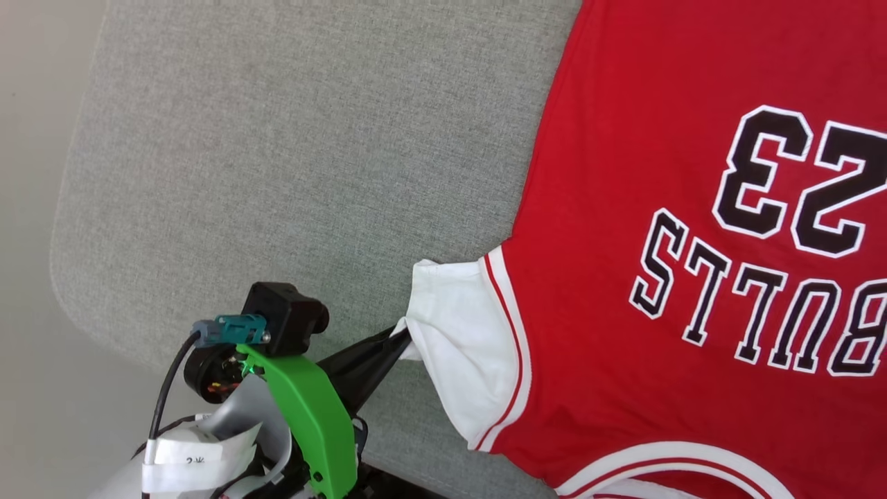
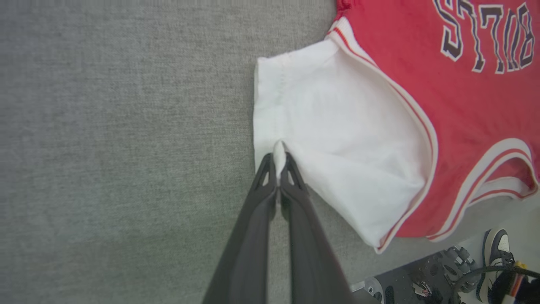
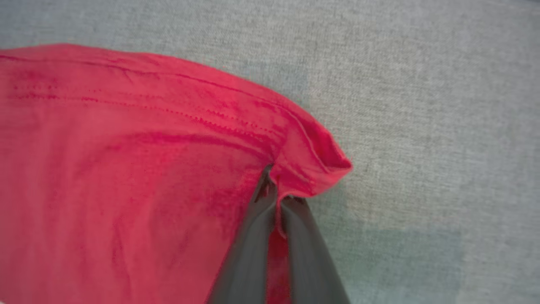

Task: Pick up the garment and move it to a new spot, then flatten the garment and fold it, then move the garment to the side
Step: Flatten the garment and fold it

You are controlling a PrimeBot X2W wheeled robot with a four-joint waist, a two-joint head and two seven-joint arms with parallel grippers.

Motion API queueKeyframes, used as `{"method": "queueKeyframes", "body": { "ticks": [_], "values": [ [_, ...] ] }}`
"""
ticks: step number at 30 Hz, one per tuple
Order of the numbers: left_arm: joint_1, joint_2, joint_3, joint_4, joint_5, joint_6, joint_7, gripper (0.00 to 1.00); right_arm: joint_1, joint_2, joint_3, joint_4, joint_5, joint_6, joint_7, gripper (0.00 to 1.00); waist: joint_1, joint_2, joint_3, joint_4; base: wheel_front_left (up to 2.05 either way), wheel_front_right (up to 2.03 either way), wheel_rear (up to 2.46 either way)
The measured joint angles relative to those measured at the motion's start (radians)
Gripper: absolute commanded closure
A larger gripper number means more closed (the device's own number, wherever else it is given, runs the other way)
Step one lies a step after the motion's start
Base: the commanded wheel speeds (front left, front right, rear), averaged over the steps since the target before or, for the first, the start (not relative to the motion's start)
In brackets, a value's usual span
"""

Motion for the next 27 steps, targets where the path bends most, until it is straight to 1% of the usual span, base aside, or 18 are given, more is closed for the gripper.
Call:
{"method": "queueKeyframes", "body": {
  "ticks": [6,14,18,23,27],
  "values": [
    [-0.011,0.012,0.005,0.006,0.001,0.01,0.015,1.0,0.092,0.016,-0.01,0.003,0.02,0.0,-0.024,1.0,-0.0002,0.0,-0.055,-0.026,0.0,0.0,0.0],
    [-0.011,0.023,0.006,0.019,0.002,0.036,0.025,1.0,0.279,0.052,-0.028,-0.007,0.068,0.0,-0.067,1.0,-0.0002,0.0,-0.159,-0.074,0.0,0.0,0.0],
    [-0.004,0.03,0.005,0.031,0.0,0.048,0.034,1.0,0.377,0.09,-0.063,-0.022,0.112,0.0,-0.078,1.0,-0.0002,0.0,-0.219,-0.103,0.0,0.0,0.0],
    [0.02,0.036,0.005,0.05,-0.004,0.062,0.033,1.0,0.508,0.114,-0.076,-0.077,0.154,0.0,-0.078,1.0,-0.0002,0.0,-0.292,-0.141,0.0,0.0,0.0],
    [0.042,0.037,0.004,0.067,-0.001,0.075,0.022,1.0,0.639,0.122,-0.078,-0.158,0.197,0.0,-0.079,1.0,-0.0002,0.0,-0.35,-0.171,0.0,0.0,0.0]
  ]
}}
